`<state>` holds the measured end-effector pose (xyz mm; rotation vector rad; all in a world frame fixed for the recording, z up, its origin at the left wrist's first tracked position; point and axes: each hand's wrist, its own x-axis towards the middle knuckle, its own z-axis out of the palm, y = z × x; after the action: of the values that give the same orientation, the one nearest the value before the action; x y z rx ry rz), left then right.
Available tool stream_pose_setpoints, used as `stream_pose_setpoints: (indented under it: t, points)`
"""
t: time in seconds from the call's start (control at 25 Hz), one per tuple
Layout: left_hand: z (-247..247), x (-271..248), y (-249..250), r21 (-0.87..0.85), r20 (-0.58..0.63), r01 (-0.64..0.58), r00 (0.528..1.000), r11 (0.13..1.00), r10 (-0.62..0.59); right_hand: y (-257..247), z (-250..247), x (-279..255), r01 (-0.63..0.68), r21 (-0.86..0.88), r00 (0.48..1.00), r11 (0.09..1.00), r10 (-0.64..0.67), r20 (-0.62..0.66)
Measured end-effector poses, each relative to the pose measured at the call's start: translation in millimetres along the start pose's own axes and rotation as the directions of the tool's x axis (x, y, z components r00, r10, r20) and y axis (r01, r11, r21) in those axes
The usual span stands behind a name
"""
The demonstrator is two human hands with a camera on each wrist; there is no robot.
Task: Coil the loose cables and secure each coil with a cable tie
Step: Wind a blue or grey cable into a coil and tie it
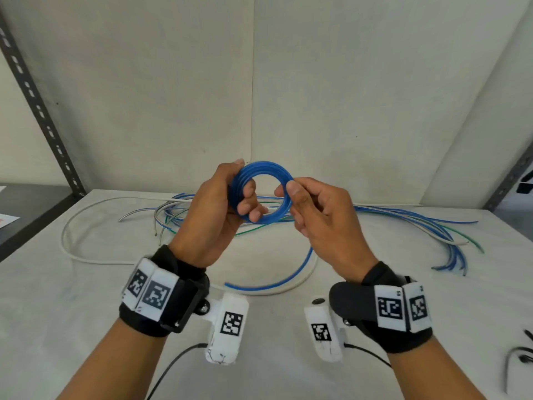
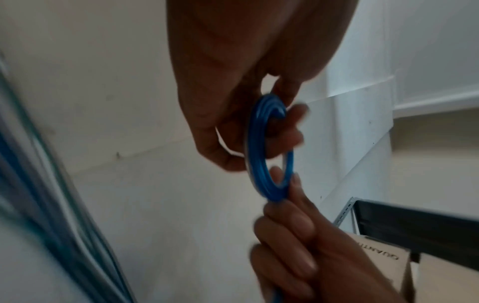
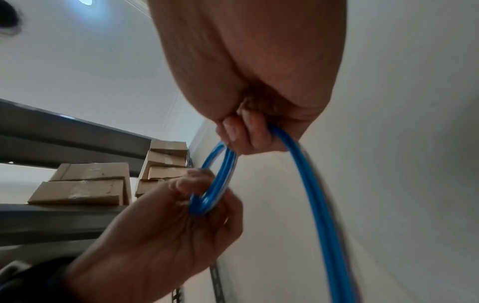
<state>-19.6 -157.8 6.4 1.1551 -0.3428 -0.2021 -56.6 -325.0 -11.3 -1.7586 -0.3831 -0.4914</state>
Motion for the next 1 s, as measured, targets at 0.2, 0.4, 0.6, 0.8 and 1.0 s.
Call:
stream_pose_setpoints:
  t: [0.2, 0.4, 0.6, 0.8, 1.0]
  points:
    - [-5.9, -4.7, 7.1, 0.473, 0.107, 0.069, 0.985, 0.878, -0.135, -8.2, -22.7, 0.1, 0.136, -0.337, 0.963, 0.932, -0.045, 0.267]
    - [0.2, -5.7, -0.2, 0.459, 0.058, 0.051, 0.994, 0.887, -0.088, -8.0, -18.4, -1.0, 0.136, -0.348, 0.967, 0.927, -0.048, 0.249]
    - [-15.5, 3.5, 15.8, 0.053, -0.104, 0.000, 0.995, 0.999, 0.006, -2.2, -17.8, 3.0, 0.007, -0.119, 0.997, 0.993, 0.002, 0.071]
    - [-14.4, 0.9, 21.0, -0.254, -0.105, -0.045, 0.994, 0.966, 0.019, -4.7, 13.0, -5.6, -0.100, 0.107, 0.989, 0.989, 0.087, 0.124]
    - [-7.9, -0.1, 17.8, -0.314, -0.109, -0.067, 0.993, 0.947, 0.034, -7.1, 22.5, -9.3, -0.159, 0.247, 0.987, 0.956, 0.148, 0.063]
